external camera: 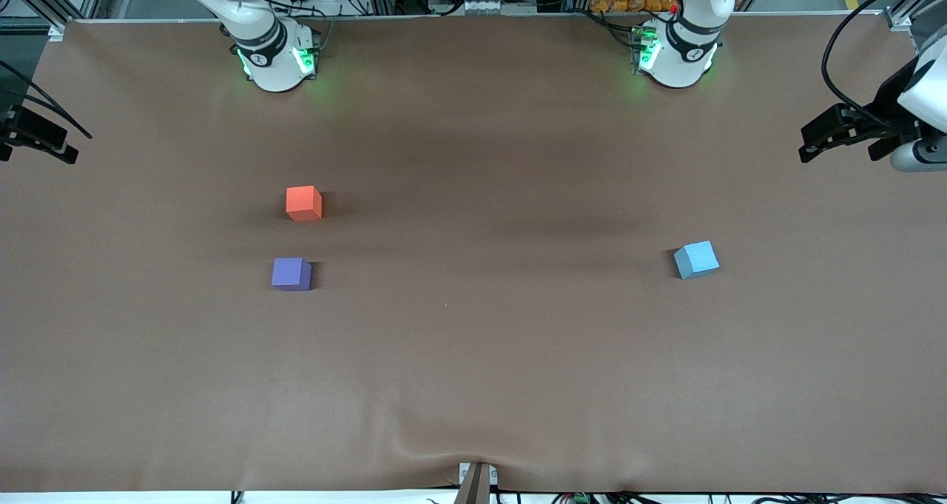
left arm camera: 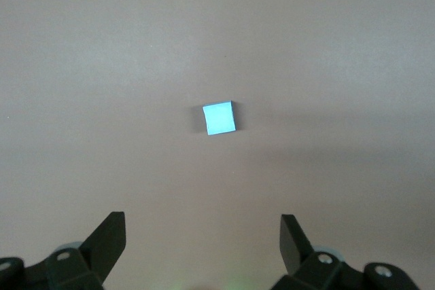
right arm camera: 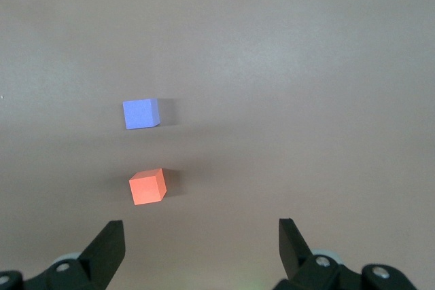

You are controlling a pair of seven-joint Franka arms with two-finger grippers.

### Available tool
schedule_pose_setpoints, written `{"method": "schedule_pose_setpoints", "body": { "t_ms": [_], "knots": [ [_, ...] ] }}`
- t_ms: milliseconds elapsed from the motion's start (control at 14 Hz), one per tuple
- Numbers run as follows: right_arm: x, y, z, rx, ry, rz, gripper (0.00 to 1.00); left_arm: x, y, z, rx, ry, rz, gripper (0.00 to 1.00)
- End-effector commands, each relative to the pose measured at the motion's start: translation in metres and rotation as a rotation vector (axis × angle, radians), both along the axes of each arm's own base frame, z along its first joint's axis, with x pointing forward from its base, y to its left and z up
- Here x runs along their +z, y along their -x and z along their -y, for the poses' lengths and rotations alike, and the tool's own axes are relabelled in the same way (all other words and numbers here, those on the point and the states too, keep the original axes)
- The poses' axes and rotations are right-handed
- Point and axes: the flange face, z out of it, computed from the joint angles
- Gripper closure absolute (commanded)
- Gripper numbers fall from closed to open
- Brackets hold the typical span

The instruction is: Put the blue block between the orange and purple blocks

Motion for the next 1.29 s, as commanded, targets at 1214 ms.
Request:
{"method": "schedule_pose_setpoints", "body": {
  "t_ms": [1214],
  "knots": [
    [-0.002, -0.003, -0.002, -0.003, 0.002, -0.016, 0.00, -0.017, 0.000, -0.022, -0.037, -0.021, -0.040, 0.00]
  ]
}}
